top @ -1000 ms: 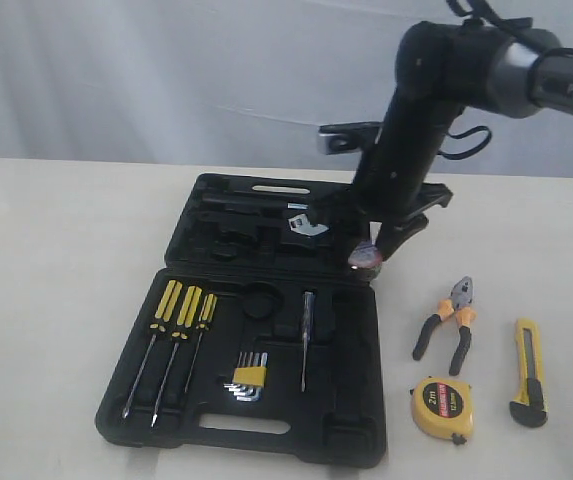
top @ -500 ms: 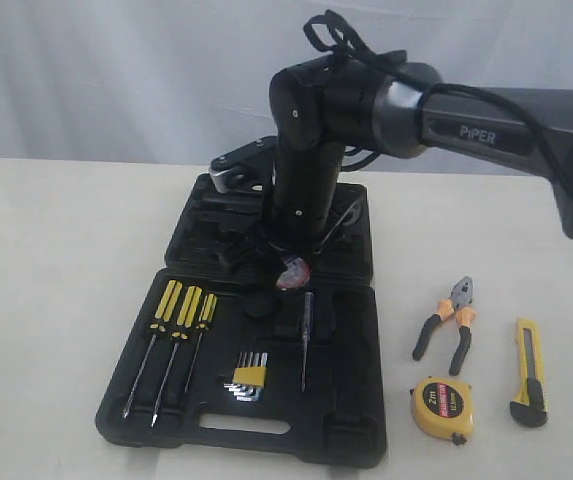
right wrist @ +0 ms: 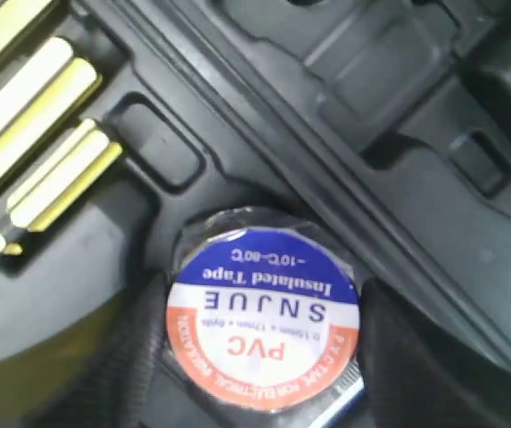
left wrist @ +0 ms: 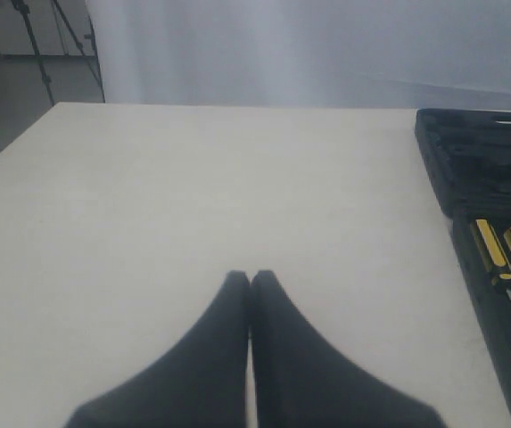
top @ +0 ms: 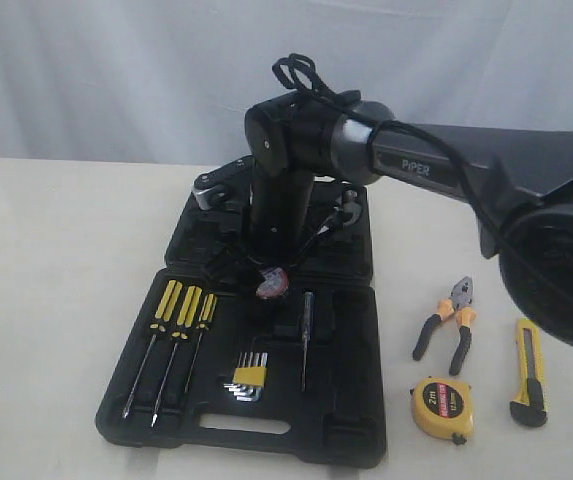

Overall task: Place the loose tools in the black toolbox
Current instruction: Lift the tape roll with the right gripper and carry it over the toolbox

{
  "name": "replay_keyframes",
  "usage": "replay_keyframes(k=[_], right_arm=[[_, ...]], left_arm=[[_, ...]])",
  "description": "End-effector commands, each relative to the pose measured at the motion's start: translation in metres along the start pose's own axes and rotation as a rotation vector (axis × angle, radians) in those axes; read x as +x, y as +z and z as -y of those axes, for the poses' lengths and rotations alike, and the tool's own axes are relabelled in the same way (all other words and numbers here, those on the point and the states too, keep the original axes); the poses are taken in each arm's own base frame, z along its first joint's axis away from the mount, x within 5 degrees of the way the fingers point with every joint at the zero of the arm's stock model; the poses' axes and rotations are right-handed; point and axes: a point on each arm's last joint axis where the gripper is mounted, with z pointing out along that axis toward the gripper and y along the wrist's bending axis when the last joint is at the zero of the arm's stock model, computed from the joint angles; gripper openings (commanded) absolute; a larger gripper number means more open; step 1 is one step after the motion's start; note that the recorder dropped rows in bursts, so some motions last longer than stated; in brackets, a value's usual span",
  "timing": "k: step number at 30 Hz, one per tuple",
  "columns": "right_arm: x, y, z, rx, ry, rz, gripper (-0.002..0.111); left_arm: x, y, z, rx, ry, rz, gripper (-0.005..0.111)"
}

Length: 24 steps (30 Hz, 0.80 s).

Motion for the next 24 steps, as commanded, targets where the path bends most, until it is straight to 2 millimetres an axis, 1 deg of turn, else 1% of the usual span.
replay_keyframes(k=[1,5,9,16,24], right_arm=[[-0.0037,0.007,-0.0018,0.003,-0.004,0.004,0.018],[-0.0032,0.0131,-0.0021,0.003,-0.005,-0.008,0.018],[-0.0034,0.0129,-0.0024,-0.001,-0.002,-0.006,0.018],[-0.0038,0.0127,-0.0078,-0.06,0.018,-0.002,0.018],[-0.0016,0.0127,-0.0079,-0.061,0.017,-0.026,0.018]], left_arm=[[0.0003,0.0002,0.0003,0.005,-0.005,0.004,0.0],[0.0003,0.0002,0.0003,0.005,-0.005,0.004,0.0],[0.0003,0.0002,0.0003,0.005,-0.005,0.004,0.0],[0.0003,0.0002,0.0003,0.005,-0.005,0.004,0.0],[0.0003,0.0002,0.0003,0.005,-0.005,0.004,0.0]])
